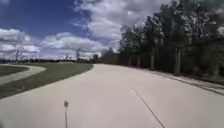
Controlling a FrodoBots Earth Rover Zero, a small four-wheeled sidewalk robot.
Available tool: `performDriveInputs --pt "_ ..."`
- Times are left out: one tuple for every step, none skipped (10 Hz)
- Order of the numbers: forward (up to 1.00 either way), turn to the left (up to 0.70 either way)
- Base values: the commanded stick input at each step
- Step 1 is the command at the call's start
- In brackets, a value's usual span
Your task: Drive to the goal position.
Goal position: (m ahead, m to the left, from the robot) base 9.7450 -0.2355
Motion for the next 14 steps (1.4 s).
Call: performDriveInputs --pt "1.0 0.0" --pt "1.0 0.0" --pt "1.0 0.0" --pt "1.0 0.0" --pt "1.0 0.0" --pt "1.0 0.0" --pt "1.0 0.0" --pt "1.0 0.0" --pt "1.0 0.0" --pt "1.0 0.0" --pt "1.0 0.0" --pt "1.0 0.0" --pt "1.0 0.0" --pt "1.0 0.0"
